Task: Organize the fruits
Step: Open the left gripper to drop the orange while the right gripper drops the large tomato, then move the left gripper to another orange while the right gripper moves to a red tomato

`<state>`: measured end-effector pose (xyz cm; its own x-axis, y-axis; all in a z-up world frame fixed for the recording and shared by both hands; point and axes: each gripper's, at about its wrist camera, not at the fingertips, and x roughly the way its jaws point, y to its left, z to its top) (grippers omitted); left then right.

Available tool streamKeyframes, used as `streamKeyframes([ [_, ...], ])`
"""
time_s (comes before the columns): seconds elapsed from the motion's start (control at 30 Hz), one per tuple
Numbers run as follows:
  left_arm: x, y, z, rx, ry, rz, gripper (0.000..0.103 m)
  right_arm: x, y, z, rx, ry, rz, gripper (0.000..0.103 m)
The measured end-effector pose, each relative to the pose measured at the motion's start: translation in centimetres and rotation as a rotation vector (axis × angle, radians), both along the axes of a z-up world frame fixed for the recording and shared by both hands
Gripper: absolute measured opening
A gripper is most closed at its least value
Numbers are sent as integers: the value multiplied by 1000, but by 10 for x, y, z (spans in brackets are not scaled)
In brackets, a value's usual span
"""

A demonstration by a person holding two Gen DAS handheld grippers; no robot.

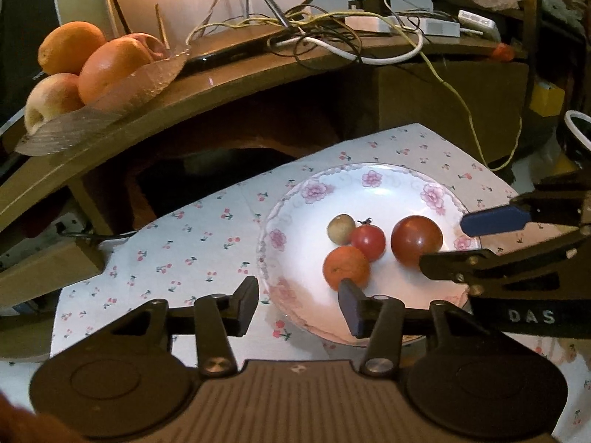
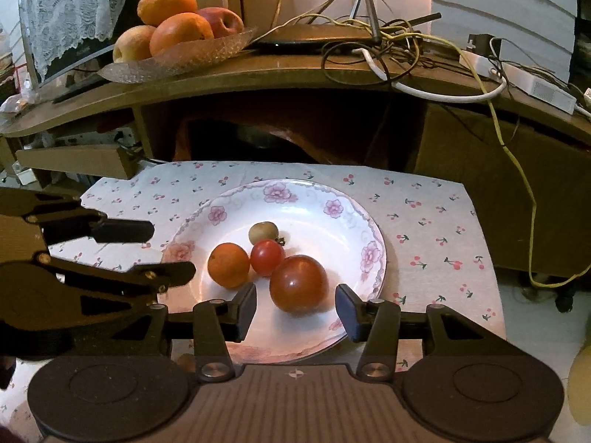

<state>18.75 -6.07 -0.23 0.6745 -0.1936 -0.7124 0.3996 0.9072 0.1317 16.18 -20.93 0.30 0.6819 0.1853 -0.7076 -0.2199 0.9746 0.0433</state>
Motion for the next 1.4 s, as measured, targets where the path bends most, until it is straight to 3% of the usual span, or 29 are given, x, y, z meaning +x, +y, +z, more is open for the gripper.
streamKeyframes([
  [0.47, -24, 27, 11, 7, 1, -18, 61, -25, 16, 7, 37, 30, 102, 52],
  [0.93, -52, 78, -12, 42, 74, -78, 61, -44, 50, -11, 35, 130, 244, 52],
  [1.4, -34, 74, -41, 10, 92, -56, 61, -46, 74, -28, 18, 171, 310, 53],
])
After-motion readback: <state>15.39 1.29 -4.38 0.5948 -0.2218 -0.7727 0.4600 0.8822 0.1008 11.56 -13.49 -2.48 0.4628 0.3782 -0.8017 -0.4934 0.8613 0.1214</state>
